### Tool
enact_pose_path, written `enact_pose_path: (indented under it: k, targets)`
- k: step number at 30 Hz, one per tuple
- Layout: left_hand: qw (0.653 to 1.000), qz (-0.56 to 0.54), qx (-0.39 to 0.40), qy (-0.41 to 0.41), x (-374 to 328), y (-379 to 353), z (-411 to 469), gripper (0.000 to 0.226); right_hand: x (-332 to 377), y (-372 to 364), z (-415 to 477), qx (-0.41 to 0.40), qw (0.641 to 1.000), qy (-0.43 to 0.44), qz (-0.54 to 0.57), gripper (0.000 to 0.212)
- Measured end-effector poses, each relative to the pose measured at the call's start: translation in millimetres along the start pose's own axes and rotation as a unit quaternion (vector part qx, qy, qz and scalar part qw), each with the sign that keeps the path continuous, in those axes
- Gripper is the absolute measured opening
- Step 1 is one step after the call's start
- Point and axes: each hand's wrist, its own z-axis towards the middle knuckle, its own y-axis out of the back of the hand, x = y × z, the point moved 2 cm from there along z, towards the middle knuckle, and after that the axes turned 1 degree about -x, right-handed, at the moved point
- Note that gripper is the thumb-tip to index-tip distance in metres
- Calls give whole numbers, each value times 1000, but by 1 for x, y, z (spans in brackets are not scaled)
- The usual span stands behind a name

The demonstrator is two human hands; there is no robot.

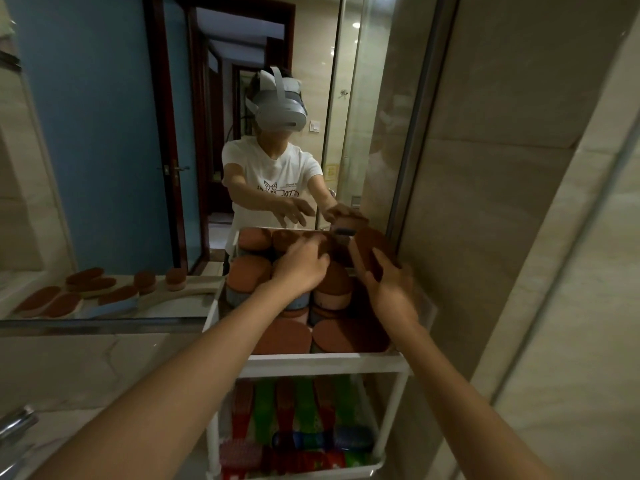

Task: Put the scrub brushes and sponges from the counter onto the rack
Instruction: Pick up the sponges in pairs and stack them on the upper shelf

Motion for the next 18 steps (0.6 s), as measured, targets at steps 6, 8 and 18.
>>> enact_pose_path:
  k: [6,8,18]
  targets:
    - [972,197,125,-31,21,-26,-10,47,-10,-11,2,65,996,-35,-42,50]
    - [973,193,123,-32,23,-25,-9,47,-9,-13,0,67,996,-30,-54,51]
    - [980,168,105,-34,25,-26,-10,45,-6,-15,-4,95,987,-7,-126,50]
